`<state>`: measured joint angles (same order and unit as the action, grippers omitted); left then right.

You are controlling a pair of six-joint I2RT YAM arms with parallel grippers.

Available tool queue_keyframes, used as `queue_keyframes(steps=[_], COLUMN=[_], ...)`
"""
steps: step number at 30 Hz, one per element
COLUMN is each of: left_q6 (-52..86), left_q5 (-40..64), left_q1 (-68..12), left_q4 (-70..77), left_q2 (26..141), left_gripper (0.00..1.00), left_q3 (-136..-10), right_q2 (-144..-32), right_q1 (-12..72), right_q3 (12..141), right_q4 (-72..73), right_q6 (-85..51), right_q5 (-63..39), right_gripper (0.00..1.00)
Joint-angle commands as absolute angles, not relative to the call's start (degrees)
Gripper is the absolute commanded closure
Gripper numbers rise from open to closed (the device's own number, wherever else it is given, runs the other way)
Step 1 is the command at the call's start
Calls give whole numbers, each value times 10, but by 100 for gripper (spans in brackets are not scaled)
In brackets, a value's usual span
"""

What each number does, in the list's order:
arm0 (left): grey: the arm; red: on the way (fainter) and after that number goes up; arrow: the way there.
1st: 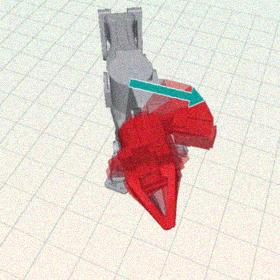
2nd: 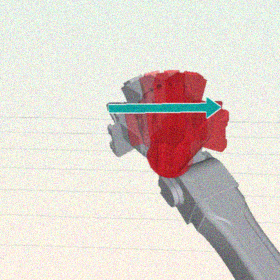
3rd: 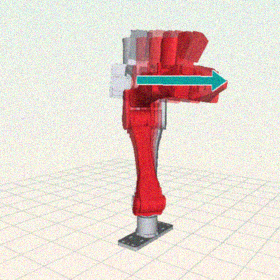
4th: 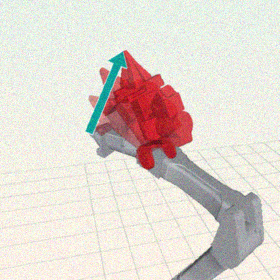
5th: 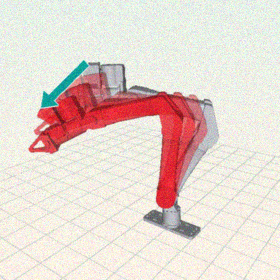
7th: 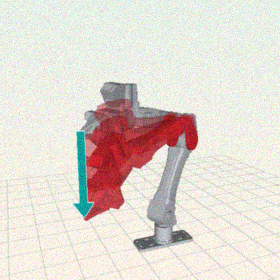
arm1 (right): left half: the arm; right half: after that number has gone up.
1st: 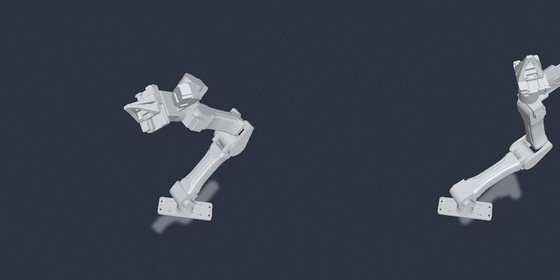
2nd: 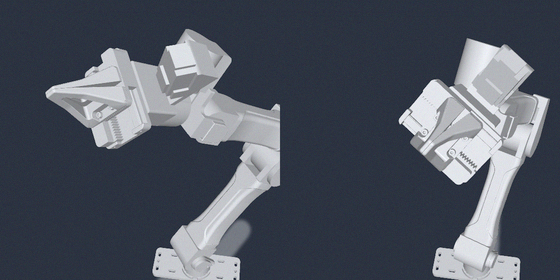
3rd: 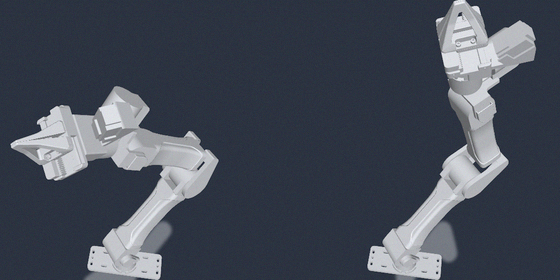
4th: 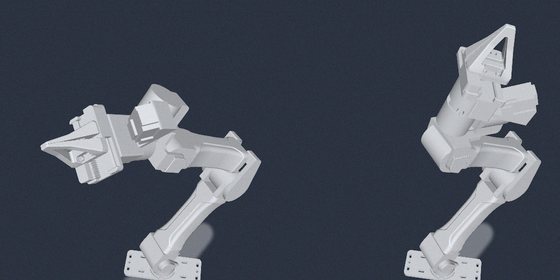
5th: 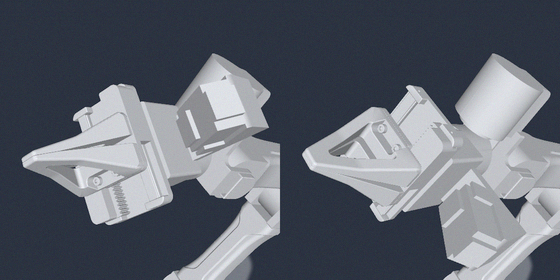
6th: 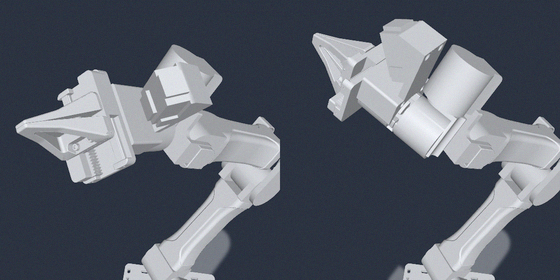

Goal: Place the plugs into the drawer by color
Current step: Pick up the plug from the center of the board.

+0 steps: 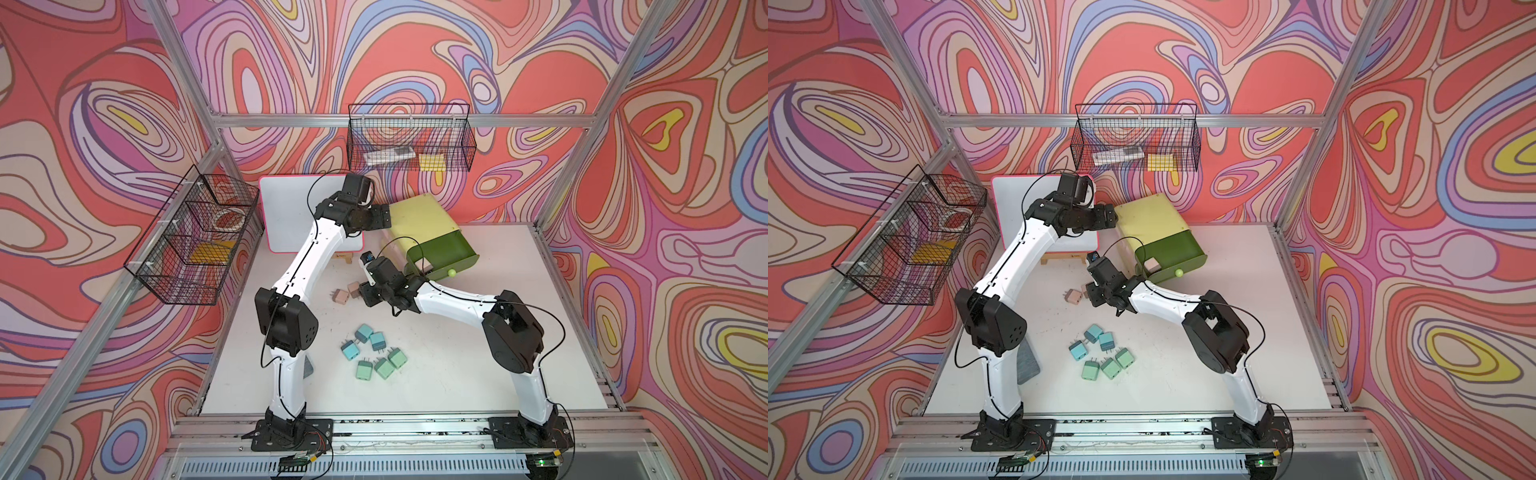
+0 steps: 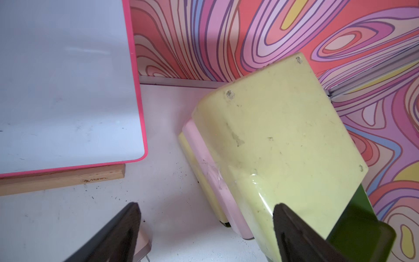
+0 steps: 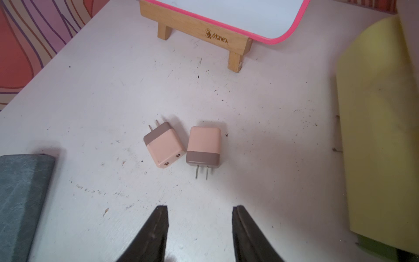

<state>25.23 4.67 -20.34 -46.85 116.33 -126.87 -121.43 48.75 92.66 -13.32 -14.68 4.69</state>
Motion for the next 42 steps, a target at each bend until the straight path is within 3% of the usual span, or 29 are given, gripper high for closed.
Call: queue_keyframes(steps=[1,20,35,42], left_q6=[240,240,247,245], left_q5=[17,24,36,40], left_q1=[-195,-192,-192,-192], left_q4=[-464,-466,-460,-460], left_q2=[1133,1124,1122,1120], left_gripper=[9,7,7,7], left_q3=[-1265,-1249,-1239,-1239], right_q2=[-1255,-1414,-1447,-1312], right_q1=[487,487,487,489], right_q3=[963,1139,1164,1069], right_q4=[-109,-168,-193,-164], right_q6=[-143,-120,-125,-130], right_q5=[67,76,88,77], right_gripper=[51,44,60,66])
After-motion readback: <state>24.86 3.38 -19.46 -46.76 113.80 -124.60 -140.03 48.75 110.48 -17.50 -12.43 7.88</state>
